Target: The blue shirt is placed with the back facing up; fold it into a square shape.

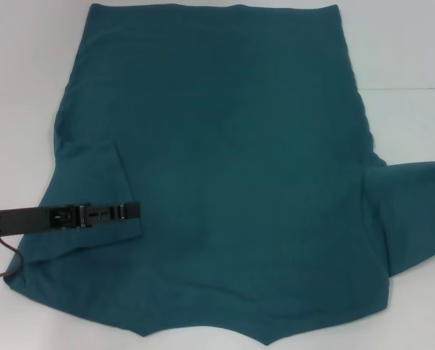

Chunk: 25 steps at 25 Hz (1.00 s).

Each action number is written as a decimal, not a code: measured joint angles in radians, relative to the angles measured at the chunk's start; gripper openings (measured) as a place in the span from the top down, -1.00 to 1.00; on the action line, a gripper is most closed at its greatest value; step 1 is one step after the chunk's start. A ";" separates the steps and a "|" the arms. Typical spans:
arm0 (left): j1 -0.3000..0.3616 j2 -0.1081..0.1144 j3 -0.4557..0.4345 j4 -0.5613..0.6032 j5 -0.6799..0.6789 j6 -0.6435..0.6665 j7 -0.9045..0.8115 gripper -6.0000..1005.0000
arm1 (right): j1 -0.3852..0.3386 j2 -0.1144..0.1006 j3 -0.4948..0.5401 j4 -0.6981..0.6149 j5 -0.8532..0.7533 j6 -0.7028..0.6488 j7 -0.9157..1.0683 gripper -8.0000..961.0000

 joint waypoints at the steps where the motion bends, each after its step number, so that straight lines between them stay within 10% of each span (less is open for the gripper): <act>1: 0.000 0.000 -0.002 0.000 0.000 0.000 0.000 -0.58 | 0.000 0.000 0.000 -0.005 0.000 0.001 0.003 0.88; 25: 0.000 0.001 -0.008 -0.005 -0.025 0.000 0.000 -0.58 | 0.035 0.012 0.049 -0.022 0.010 -0.021 0.026 0.85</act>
